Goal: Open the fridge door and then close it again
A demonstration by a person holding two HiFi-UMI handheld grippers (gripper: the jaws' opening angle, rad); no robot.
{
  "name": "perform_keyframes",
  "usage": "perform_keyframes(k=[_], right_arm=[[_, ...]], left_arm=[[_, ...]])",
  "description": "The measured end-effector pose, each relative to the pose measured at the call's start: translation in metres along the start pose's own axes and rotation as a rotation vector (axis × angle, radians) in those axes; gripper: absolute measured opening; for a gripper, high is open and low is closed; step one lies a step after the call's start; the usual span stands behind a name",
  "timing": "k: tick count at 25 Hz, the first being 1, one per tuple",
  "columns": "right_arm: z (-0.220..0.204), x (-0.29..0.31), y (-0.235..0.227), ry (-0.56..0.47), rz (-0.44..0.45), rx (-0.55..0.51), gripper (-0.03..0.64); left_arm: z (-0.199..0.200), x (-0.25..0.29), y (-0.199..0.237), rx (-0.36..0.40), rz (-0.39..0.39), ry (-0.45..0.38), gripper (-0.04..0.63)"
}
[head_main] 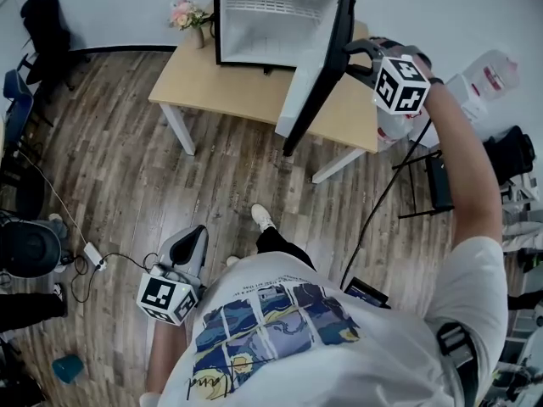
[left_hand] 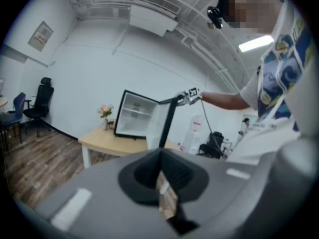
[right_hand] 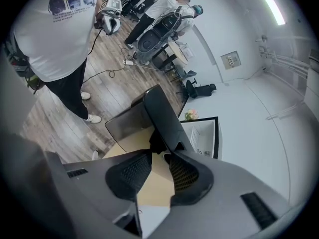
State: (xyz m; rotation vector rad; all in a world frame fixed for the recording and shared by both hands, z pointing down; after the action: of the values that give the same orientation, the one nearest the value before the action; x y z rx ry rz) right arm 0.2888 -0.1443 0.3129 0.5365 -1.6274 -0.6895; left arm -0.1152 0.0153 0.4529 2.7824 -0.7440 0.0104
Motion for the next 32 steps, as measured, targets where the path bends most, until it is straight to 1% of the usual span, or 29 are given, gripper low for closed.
perform_keyframes(k=[26, 32], right_arm=[[-0.073, -0.052, 0.045, 0.129, 0.008, -0.068, 0.098], [-0.083, -0.056, 0.048, 0.132, 0.015, -0.073, 0.098]], left_arm=[[-0.002, 0.031, -0.02, 0.015, -0.083, 0.029, 0.008], [-0.004, 0.037, -0.02, 0.014, -0.092, 0.041, 0.008]])
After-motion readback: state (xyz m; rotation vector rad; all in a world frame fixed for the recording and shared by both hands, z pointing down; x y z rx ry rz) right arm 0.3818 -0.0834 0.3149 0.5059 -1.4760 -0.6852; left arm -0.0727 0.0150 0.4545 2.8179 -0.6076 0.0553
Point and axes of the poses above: the fingertips, and each gripper's own axes: x forward along the fingers, y to its left, z out of its top, the point moved 2 cm from there along -x, backward along the fingers, and after that the axes turned 10 degrees about -y, right-handed, at the moved point
